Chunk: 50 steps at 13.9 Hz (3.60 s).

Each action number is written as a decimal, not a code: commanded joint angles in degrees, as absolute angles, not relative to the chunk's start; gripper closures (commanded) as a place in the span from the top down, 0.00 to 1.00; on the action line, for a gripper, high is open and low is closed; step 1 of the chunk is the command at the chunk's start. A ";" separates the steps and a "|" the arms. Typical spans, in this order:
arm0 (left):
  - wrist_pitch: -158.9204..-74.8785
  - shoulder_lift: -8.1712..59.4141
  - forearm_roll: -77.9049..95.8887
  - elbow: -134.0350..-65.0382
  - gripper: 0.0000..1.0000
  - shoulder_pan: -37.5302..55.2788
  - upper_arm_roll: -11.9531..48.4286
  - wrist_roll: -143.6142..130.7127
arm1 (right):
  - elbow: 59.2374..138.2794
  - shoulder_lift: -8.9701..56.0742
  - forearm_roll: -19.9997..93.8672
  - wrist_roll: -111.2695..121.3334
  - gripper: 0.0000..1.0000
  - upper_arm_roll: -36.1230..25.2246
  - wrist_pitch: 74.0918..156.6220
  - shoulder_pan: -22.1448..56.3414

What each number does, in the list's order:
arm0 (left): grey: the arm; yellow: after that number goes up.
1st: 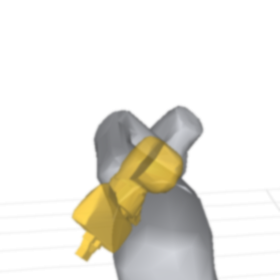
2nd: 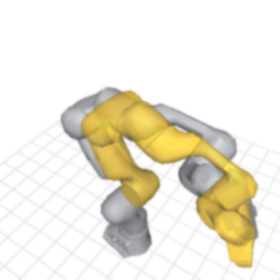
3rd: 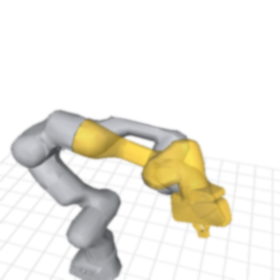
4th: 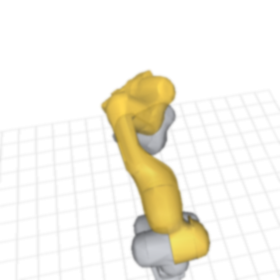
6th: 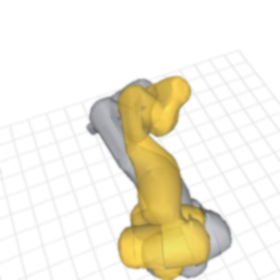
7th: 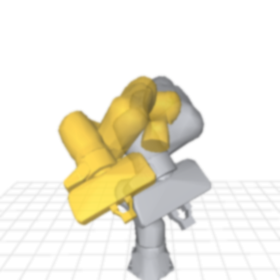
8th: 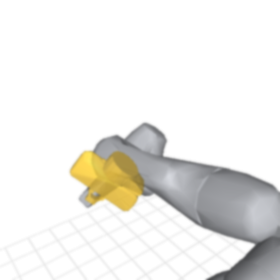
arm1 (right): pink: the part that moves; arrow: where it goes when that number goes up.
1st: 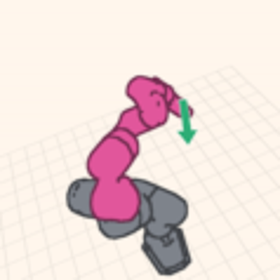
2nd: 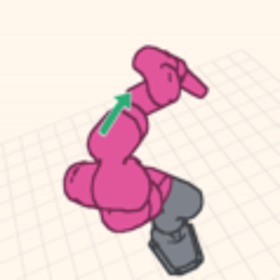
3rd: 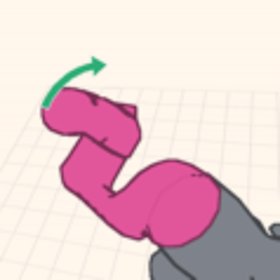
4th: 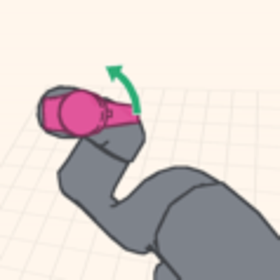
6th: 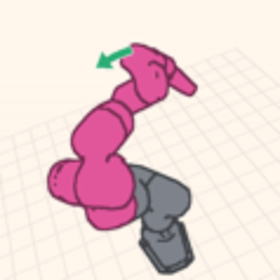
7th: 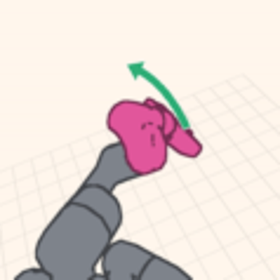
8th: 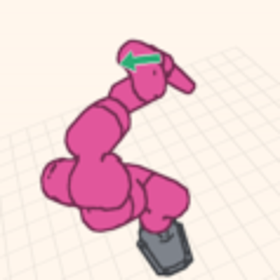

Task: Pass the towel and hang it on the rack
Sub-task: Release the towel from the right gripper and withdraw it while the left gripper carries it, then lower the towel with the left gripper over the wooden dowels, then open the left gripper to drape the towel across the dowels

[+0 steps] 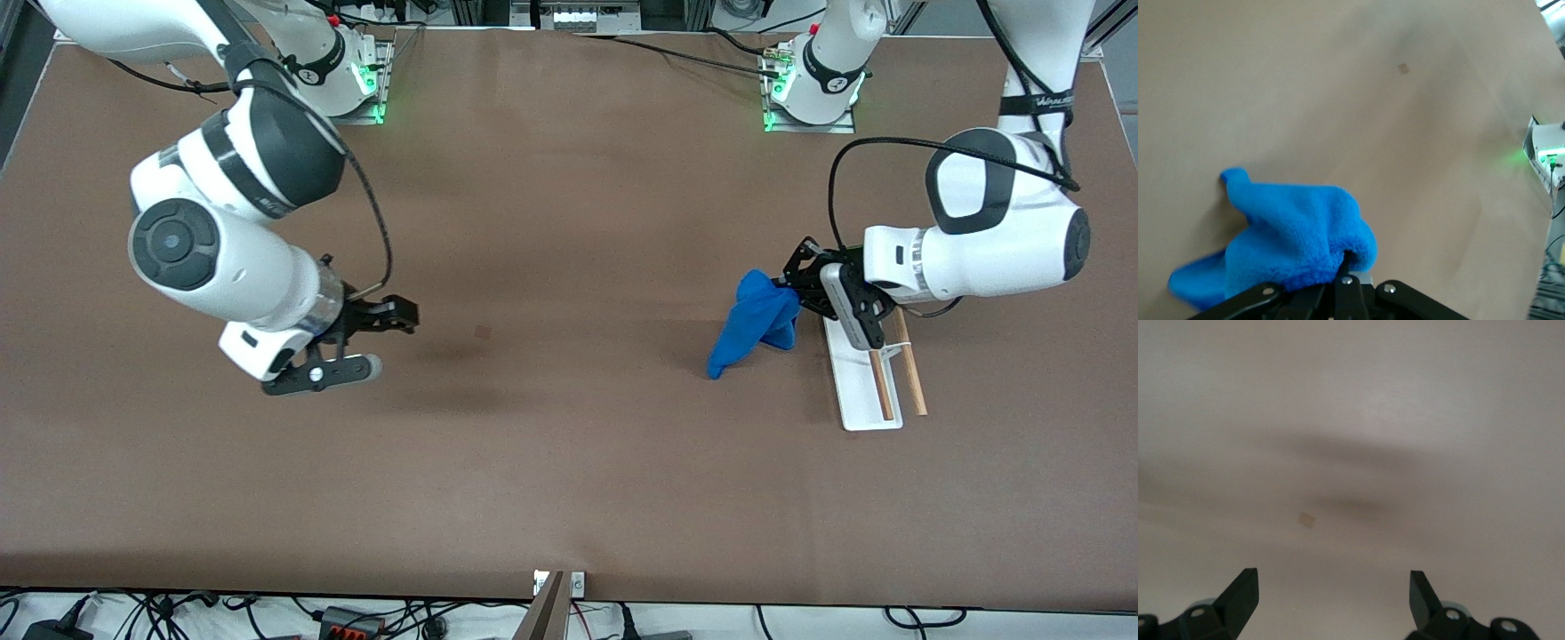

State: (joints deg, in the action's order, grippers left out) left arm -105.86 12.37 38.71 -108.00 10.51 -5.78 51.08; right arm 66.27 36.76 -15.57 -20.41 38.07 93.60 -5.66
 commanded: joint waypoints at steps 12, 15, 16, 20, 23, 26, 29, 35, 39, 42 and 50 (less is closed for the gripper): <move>-99.40 11.34 17.59 -103.54 0.01 15.56 -14.85 12.39 | 76.90 19.61 -2.04 -10.03 1.00 1.78 93.87 1.85; -101.34 11.25 13.98 -103.62 0.01 16.35 -18.97 13.01 | 76.99 17.93 -1.58 -3.53 1.00 -1.23 93.78 -0.25; -101.34 11.42 12.23 -103.62 0.01 16.35 -20.38 13.27 | 76.99 17.06 -1.32 -3.43 1.00 -1.14 93.43 -1.31; -106.51 13.88 8.08 -103.62 0.01 15.56 -23.54 24.58 | 76.91 15.29 1.23 1.74 1.00 -1.05 92.90 -4.31; -110.73 15.20 7.82 -104.15 0.01 14.42 -24.26 30.13 | 76.90 14.42 1.14 1.06 1.00 -1.23 89.40 -3.61; -113.28 16.96 7.82 -104.15 0.01 13.28 -25.58 36.37 | 77.60 13.62 0.44 1.58 1.00 -2.19 89.30 -2.90; -115.84 17.58 7.82 -104.15 0.01 11.95 -25.84 41.47 | 84.08 10.04 0.35 1.58 1.00 -2.02 94.02 -2.90; -119.36 20.12 9.13 -104.33 0.01 9.23 -25.66 45.00 | 98.09 1.58 0.26 2.20 1.00 -1.85 101.69 -2.99; -119.36 20.83 10.89 -104.41 0.01 9.14 -25.66 45.00 | 98.09 0.79 -0.09 2.20 1.00 -1.67 100.81 -2.90; -119.27 20.92 11.34 -104.76 0.01 9.14 -25.49 45.17 | 98.96 -0.17 -0.88 2.02 1.00 -1.50 99.15 -2.90; -119.97 21.36 12.92 -105.56 0.33 8.70 -25.49 45.79 | 98.53 -0.44 -0.88 2.11 1.00 -1.49 97.12 -2.90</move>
State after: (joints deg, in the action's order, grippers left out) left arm -119.10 21.49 11.67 -104.93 8.91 -25.43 44.00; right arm 97.08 1.12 -0.27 1.19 -1.51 97.36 -3.08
